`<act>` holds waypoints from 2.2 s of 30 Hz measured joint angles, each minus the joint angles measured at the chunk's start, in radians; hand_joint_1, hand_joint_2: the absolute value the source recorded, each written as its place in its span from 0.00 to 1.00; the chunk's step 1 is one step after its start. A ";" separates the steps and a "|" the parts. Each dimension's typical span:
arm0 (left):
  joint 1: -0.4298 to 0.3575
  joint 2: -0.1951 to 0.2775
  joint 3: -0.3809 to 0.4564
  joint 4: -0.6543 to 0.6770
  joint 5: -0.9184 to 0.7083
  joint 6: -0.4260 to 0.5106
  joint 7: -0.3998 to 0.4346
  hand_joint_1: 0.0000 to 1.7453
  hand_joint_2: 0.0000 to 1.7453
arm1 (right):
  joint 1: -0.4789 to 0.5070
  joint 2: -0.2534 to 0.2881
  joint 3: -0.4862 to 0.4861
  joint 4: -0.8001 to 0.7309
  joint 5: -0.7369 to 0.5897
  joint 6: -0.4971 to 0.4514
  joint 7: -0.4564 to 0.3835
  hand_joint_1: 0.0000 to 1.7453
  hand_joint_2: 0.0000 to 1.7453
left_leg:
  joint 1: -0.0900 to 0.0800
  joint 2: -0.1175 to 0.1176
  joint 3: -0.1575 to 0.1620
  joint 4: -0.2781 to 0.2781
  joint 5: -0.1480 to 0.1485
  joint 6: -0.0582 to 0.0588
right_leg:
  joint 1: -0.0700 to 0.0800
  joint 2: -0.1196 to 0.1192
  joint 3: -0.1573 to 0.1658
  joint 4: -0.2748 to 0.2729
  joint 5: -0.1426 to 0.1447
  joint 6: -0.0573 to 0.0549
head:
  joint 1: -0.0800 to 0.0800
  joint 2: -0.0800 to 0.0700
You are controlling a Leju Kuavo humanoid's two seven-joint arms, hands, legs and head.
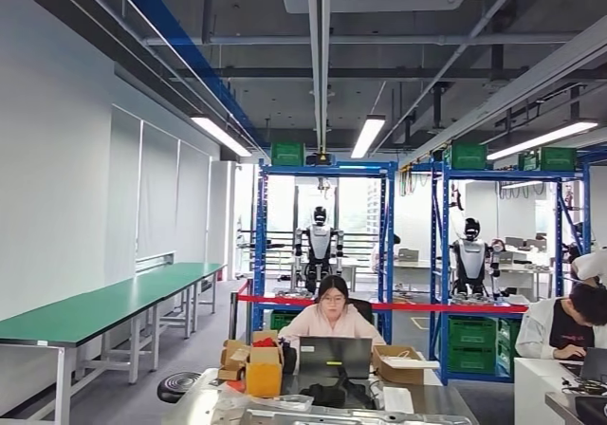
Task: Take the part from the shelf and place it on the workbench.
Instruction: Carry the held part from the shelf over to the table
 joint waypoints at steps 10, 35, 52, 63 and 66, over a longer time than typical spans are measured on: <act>0.004 -0.002 0.000 0.003 0.000 -0.006 -0.007 0.00 1.00 | 0.002 0.004 -0.004 0.000 -0.005 -0.001 -0.008 1.00 1.00 | 0.030 0.008 -0.006 -0.154 0.122 -0.010 | -0.029 0.002 0.046 0.031 -0.077 0.068 | 0.000 0.000; 0.009 0.001 0.001 0.005 -0.007 -0.008 -0.017 0.00 1.00 | 0.018 0.019 -0.017 -0.004 -0.052 0.031 -0.003 1.00 1.00 | 0.021 0.019 -0.022 0.017 0.001 -0.035 | 0.000 0.047 0.017 0.009 -0.020 -0.004 | -0.002 0.000; 0.008 0.008 0.001 0.006 -0.008 -0.008 -0.022 0.00 1.00 | 0.027 0.019 -0.032 0.001 -0.037 0.017 0.002 1.00 1.00 | 0.011 0.027 0.095 -0.163 0.043 0.011 | -0.018 0.011 -0.117 0.198 -0.043 0.043 | -0.004 0.000; 0.006 0.008 0.000 0.006 -0.011 -0.009 -0.022 0.00 1.00 | 0.022 0.023 -0.035 -0.006 -0.031 0.016 0.000 1.00 1.00 | 0.014 0.023 -0.007 0.058 -0.061 -0.018 | 0.001 0.012 -0.020 0.050 -0.032 -0.009 | -0.003 0.000; 0.012 0.008 0.001 0.006 -0.011 -0.009 -0.022 0.00 1.00 | 0.026 0.023 -0.035 -0.005 -0.031 0.016 0.000 1.00 1.00 | 0.010 0.021 -0.036 0.024 -0.001 -0.016 | 0.002 0.025 0.008 0.050 -0.055 -0.007 | -0.003 0.000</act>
